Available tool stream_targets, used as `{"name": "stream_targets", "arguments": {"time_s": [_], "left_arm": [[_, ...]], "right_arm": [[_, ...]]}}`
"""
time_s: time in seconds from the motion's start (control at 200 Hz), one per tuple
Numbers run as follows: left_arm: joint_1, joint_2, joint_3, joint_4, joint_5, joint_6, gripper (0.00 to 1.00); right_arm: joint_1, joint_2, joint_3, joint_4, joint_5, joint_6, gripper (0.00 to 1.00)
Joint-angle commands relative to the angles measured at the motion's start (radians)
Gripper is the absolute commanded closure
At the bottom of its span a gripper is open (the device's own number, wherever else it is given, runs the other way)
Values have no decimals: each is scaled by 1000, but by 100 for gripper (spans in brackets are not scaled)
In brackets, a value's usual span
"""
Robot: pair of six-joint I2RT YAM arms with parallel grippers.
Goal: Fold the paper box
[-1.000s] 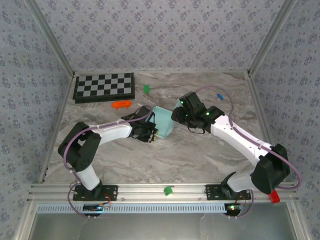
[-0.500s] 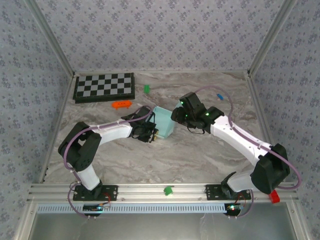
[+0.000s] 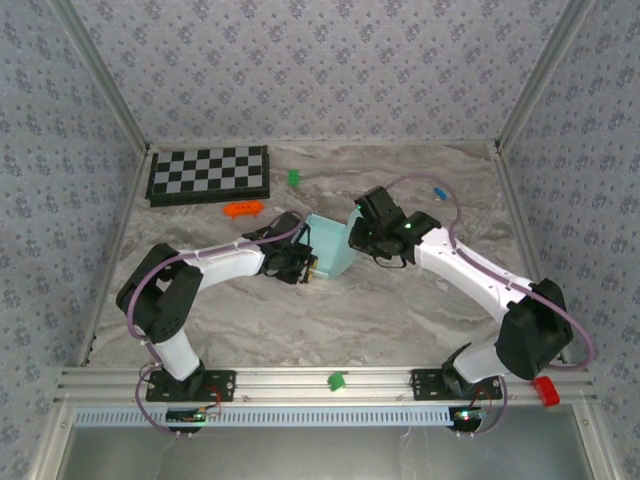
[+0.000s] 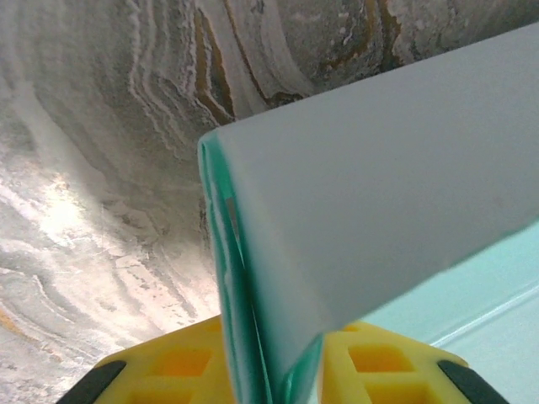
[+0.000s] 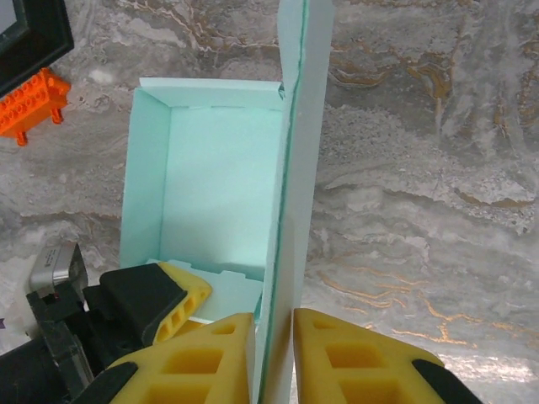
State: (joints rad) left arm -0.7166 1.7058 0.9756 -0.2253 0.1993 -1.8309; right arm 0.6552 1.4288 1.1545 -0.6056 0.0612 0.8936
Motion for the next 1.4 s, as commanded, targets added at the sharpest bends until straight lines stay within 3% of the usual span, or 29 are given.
{"name": "stream_targets", "arguments": {"time_s": [0.0, 0.2, 0.39, 0.55, 0.68, 0.82, 0.925, 1.094, 1.154, 1.394], "left_arm": [[-7, 8, 28, 12, 22, -42, 58], [-7, 8, 29, 29, 33, -8, 36], [-6, -25, 33, 24, 19, 77, 24], [-7, -128, 14, -56, -89, 204, 15], [-5, -235, -14, -128, -225, 337, 14], [-1, -306, 17, -262, -404, 581, 13], [20, -316, 42, -303, -449, 839, 14], [52, -328, 23, -242, -420, 1256, 14], [77, -321, 16, -218, -354, 1377, 15], [143, -364, -25, -190, -229, 1647, 17]], "right_arm": [[-1, 7, 80, -92, 79, -27, 86], [-1, 36, 127, -150, 126, -71, 92], [-5, 76, 176, -200, 165, -138, 93], [-39, 117, 217, -206, 153, -256, 94], [-67, 142, 253, -197, 97, -449, 94], [-86, 152, 279, -169, 34, -695, 95], [-87, 155, 289, -160, 10, -869, 97], [-89, 150, 283, -127, -116, -1168, 96], [-88, 146, 276, -121, -164, -1270, 95], [-101, 105, 205, -83, -326, -1659, 93]]}}
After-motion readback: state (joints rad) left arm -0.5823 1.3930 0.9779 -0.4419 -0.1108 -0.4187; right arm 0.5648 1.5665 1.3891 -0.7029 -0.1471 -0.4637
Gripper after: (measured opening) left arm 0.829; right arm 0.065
